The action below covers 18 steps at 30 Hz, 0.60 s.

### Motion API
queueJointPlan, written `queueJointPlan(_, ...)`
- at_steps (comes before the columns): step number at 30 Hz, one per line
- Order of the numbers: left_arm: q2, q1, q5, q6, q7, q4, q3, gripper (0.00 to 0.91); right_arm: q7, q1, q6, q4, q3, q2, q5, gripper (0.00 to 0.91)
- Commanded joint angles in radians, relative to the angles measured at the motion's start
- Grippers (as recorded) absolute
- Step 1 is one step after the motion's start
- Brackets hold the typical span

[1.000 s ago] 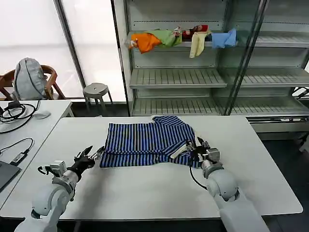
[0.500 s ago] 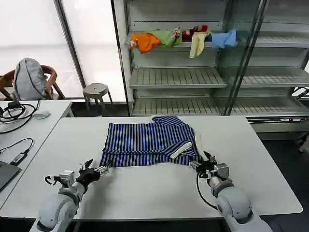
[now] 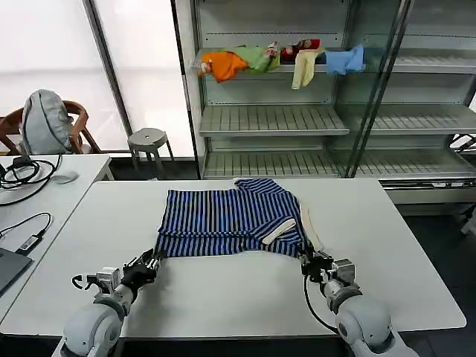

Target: Fold and organize the clothes.

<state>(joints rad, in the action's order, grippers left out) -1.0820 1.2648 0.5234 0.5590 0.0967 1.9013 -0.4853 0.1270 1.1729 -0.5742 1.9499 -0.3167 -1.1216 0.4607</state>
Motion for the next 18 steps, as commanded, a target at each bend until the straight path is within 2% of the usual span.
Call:
queueJointPlan(1, -0.001, 0.009, -0.035, 0.012, 0.009, 0.002, -0.006, 0.010, -0.001, 0.020, -0.003, 0.014, -0.006, 0.011, 0.018, 0.000)
queueJointPlan(8, -0.012, 0.143, -0.048, 0.003, 0.013, 0.113, -0.054, 0.020, -0.010, 0.136, -0.003, 0.142, -0.034, 0.044, 0.020, 0.000)
queueJointPlan(11, -0.020, 0.235, -0.050, 0.004, 0.027, 0.231, -0.078, 0.020, -0.023, 0.223, -0.003, 0.205, -0.065, 0.058, 0.009, 0.000)
queueJointPlan(15, -0.029, 0.346, -0.062, -0.001, 0.033, 0.334, -0.104, 0.020, -0.037, 0.324, 0.001, 0.264, -0.111, 0.073, -0.014, 0.000)
queueJointPlan(18, -0.029, 0.402, -0.062, -0.008, 0.033, 0.374, -0.130, 0.020, -0.069, 0.409, 0.020, 0.309, -0.155, 0.096, -0.061, 0.000)
